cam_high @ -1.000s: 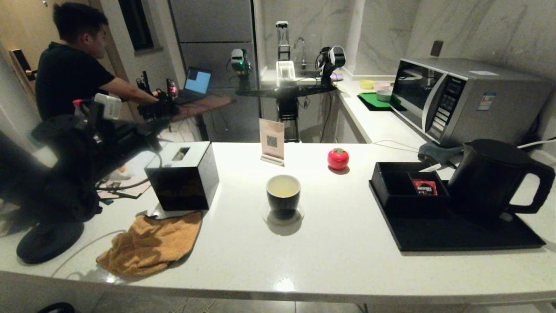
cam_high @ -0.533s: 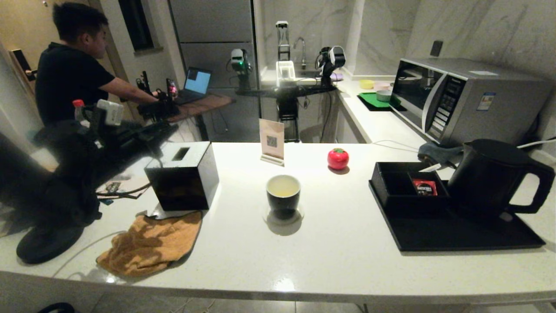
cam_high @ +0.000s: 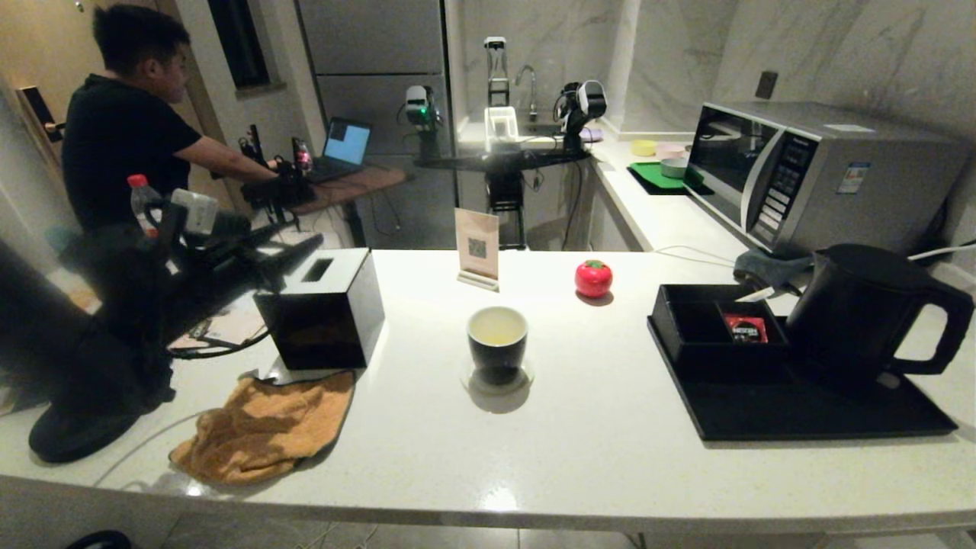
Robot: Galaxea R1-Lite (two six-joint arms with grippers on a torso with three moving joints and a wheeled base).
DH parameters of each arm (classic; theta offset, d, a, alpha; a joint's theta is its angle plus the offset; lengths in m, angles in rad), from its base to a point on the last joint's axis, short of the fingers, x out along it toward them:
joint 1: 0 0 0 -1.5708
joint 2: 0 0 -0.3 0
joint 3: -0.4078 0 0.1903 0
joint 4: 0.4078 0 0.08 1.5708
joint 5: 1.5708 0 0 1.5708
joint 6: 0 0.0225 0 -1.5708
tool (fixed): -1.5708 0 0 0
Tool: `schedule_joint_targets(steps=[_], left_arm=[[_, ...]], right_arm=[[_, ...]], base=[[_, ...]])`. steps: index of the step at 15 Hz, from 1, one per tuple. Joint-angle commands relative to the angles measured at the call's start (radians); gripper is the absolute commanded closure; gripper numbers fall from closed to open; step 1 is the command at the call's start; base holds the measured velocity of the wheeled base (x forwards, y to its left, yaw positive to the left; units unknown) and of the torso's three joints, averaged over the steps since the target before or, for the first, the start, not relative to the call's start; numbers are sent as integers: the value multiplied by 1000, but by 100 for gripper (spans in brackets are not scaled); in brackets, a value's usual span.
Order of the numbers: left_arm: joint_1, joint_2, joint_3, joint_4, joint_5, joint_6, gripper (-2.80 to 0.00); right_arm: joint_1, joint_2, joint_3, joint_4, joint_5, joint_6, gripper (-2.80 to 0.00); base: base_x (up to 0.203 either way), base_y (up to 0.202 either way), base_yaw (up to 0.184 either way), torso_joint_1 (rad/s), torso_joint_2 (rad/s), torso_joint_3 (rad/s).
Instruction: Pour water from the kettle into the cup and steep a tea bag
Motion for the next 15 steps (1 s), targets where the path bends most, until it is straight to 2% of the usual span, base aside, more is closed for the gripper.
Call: schedule_joint_targets(steps=[1, 5, 6, 7, 11, 15], left_arm=[[2, -3, 22, -35, -3, -1, -280], [-1, -20, 30, -38, -3, -1, -280], [-2, -27, 41, -39, -4, -1, -99], [-4, -39, 62, -40, -5, -1, 0], [-9, -104, 132, -44, -1, -1, 0], [-15, -180, 252, -43, -2, -3, 0]], right_arm=[[1, 1, 0, 2, 1, 0, 0], [1, 1, 0, 2, 1, 0, 0], [1, 1, 0, 2, 1, 0, 0], [1, 1, 0, 2, 1, 0, 0], [0, 1, 0, 2, 1, 0, 0], [0, 1, 0, 2, 1, 0, 0]], base=[[0, 0, 0, 0, 0, 0], [0, 0, 0, 0, 0, 0], [0, 0, 0, 0, 0, 0], [0, 0, 0, 0, 0, 0], [0, 0, 0, 0, 0, 0], [0, 0, 0, 0, 0, 0]])
